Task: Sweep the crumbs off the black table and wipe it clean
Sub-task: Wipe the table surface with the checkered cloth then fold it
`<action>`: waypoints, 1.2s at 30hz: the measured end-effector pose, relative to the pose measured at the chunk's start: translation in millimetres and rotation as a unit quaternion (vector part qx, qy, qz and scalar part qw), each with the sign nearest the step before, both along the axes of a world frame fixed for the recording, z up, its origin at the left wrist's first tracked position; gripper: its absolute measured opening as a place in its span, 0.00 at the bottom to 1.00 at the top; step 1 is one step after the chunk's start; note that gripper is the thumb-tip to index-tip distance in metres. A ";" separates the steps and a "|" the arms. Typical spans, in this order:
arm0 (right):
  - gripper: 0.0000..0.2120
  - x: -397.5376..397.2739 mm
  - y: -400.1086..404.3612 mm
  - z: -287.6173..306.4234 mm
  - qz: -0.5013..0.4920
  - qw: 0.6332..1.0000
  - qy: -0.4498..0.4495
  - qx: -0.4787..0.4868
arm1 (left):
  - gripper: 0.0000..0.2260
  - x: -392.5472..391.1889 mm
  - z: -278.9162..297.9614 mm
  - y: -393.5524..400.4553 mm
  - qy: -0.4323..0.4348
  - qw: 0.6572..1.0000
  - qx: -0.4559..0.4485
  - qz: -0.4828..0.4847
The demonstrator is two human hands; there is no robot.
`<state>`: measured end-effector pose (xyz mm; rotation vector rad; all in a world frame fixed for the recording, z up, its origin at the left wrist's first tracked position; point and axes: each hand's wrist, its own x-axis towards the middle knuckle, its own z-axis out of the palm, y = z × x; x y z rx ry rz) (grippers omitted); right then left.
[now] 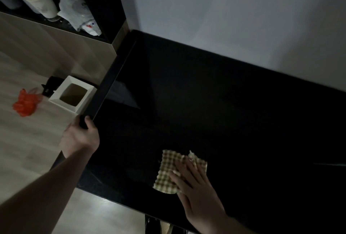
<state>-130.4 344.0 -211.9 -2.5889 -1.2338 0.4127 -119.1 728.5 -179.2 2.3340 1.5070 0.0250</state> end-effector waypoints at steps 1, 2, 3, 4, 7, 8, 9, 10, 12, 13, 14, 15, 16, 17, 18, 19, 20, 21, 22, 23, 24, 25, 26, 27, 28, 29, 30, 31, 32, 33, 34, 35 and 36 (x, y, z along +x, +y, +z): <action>0.26 9.4 1.9 0.7 0.005 1.000 -0.002 -0.007 | 0.23 0.5 0.2 -0.6 -0.001 1.000 0.001 0.001; 0.26 22.3 4.1 -0.6 0.006 1.000 -0.006 -0.013 | 0.23 0.9 0.3 -1.2 -0.003 1.000 0.000 0.001; 0.27 38.8 7.6 -1.3 -0.006 1.000 -0.011 -0.019 | 0.22 1.5 0.3 -1.3 -0.004 1.000 0.000 0.001; 0.27 59.1 10.9 -3.2 -0.031 0.999 -0.016 -0.020 | 0.21 2.4 -0.4 -1.1 -0.004 1.000 0.002 0.002; 0.30 137.2 20.9 -8.5 -0.143 0.989 -0.019 -0.015 | 0.21 2.3 -5.1 0.9 0.000 1.000 0.007 -0.002; 0.32 163.7 24.7 -9.1 -0.176 0.984 -0.018 -0.013 | 0.21 1.9 -7.3 2.0 0.000 1.000 0.010 -0.005; 0.33 189.9 28.6 -9.0 -0.205 0.979 -0.018 -0.011 | 0.22 1.7 -9.5 3.2 -0.001 1.000 0.013 -0.006; 0.35 215.9 32.2 -8.1 -0.231 0.973 -0.015 -0.011 | 0.22 1.7 -11.6 4.5 -0.002 1.000 0.016 -0.008; 0.39 268.7 36.7 -1.8 -0.279 0.960 0.000 -0.031 | 0.22 1.2 -15.6 6.9 0.000 1.000 0.020 -0.009; 0.40 293.4 37.6 2.4 -0.301 0.952 0.005 -0.049 | 0.22 1.0 -17.3 8.0 0.000 1.000 0.021 -0.009; 0.39 315.5 37.0 5.6 -0.323 0.944 0.010 -0.065 | 0.21 0.8 -18.8 8.9 -0.001 1.000 0.022 -0.008; 0.37 333.7 35.7 7.8 -0.344 0.936 0.015 -0.078 | 0.21 0.4 -20.2 9.7 -0.004 1.000 0.023 -0.008; 0.36 347.0 33.5 8.8 -0.364 0.927 0.021 -0.090 | 0.21 0.3 -21.1 10.1 -0.007 1.000 0.023 -0.010; 0.35 354.7 31.3 7.6 -0.379 0.920 0.023 -0.101 | 0.20 0.6 -21.6 10.1 -0.012 1.000 0.021 -0.012; 0.34 357.5 29.2 4.9 -0.387 0.916 0.021 -0.107 | 0.19 1.0 -21.8 9.8 -0.014 1.000 0.020 -0.013; 0.32 356.1 27.9 2.4 -0.388 0.916 0.017 -0.104 | 0.19 1.4 -22.0 9.6 -0.012 1.000 0.021 -0.013; 0.30 351.7 26.3 0.1 -0.384 0.918 0.012 -0.094 | 0.19 1.5 -22.4 9.5 -0.007 1.000 0.023 -0.011; 0.29 345.1 24.0 -2.0 -0.376 0.923 0.003 -0.080 | 0.19 1.6 -22.5 9.4 -0.002 1.000 0.026 -0.009; 0.28 336.2 20.2 -4.1 -0.365 0.929 -0.008 -0.063 | 0.20 1.7 -22.4 9.1 0.001 1.000 0.028 -0.007; 0.28 324.5 15.8 -5.9 -0.352 0.935 -0.022 -0.043 | 0.20 1.8 -22.1 8.9 0.002 1.000 0.029 -0.006; 0.29 309.7 11.0 -7.4 -0.339 0.940 -0.037 -0.021 | 0.21 2.1 -21.2 8.5 0.003 1.000 0.028 -0.003; 0.29 292.3 7.1 -8.0 -0.327 0.944 -0.047 0.003 | 0.21 1.9 -21.4 9.2 0.005 1.000 0.028 -0.003; 0.30 271.8 3.9 -8.2 -0.317 0.947 -0.050 0.027 | 0.21 1.3 -21.3 9.6 0.006 1.000 0.027 -0.005; 0.29 249.5 0.6 -9.0 -0.306 0.950 -0.050 0.048 | 0.21 0.6 -23.1 11.0 0.004 1.000 0.025 -0.007; 0.28 225.8 -2.5 -10.5 -0.292 0.953 -0.050 0.064 | 0.22 0.2 -24.5 12.2 0.000 1.000 0.020 -0.006; 0.26 199.9 -5.9 -11.3 -0.277 0.957 -0.049 0.075 | 0.23 -0.1 -27.3 13.9 -0.004 1.000 0.012 -0.002; 0.25 172.8 -9.6 -11.6 -0.260 0.961 -0.045 0.084 | 0.24 0.0 -28.9 14.9 -0.006 1.000 0.004 0.006; 0.25 144.3 -13.6 -11.3 -0.243 0.965 -0.036 0.091 | 0.25 0.0 -31.8 16.9 -0.006 1.000 0.002 0.010; 0.26 114.8 -17.1 -10.2 -0.228 0.969 -0.020 0.095 | 0.25 0.1 -32.2 16.9 -0.003 1.000 0.001 0.013; 0.28 84.9 -20.2 -8.8 -0.213 0.972 0.001 0.099 | 0.25 -0.3 -32.7 17.2 -0.002 1.000 0.003 0.013; 0.30 55.7 -22.3 -6.5 -0.192 0.976 0.018 0.104 | 0.25 -0.5 -31.1 16.1 -0.001 1.000 0.006 0.011; 0.30 28.5 -23.5 -4.1 -0.163 0.980 0.024 0.109 | 0.24 -0.5 -31.0 16.4 -0.004 1.000 0.008 0.007; 0.29 4.8 -25.6 -2.8 -0.130 0.985 0.027 0.114 | 0.24 0.0 -28.9 15.8 -0.003 1.000 0.009 0.005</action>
